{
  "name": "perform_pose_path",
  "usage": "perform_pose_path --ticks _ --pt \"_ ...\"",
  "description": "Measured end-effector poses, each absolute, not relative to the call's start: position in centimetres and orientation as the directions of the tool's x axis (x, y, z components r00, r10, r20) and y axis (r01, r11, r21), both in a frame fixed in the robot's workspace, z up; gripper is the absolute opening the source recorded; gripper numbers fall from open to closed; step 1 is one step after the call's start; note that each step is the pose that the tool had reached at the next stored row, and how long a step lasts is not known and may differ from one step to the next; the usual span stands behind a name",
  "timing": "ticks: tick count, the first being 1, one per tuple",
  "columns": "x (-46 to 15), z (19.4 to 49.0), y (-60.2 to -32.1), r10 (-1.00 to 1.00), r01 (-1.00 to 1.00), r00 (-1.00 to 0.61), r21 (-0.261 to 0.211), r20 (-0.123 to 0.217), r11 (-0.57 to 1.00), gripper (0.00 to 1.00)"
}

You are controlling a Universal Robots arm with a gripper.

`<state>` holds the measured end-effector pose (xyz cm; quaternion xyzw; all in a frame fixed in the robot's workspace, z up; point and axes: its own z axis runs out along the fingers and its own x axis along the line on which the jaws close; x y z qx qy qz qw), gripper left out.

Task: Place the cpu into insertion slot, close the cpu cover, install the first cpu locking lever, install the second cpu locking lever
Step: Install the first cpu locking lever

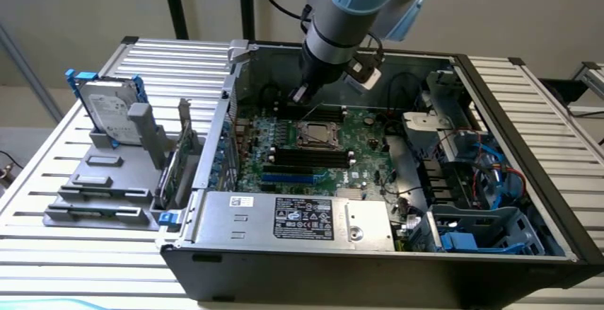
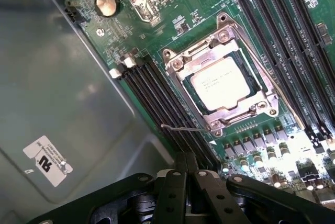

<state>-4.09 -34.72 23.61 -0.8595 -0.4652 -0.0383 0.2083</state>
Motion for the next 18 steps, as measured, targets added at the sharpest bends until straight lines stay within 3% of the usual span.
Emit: perform_pose_path --ticks 18 --pt "-4.6 20.5 -34.7 0.788 0.817 0.563 -0.311 0.248 -0.486 0.11"
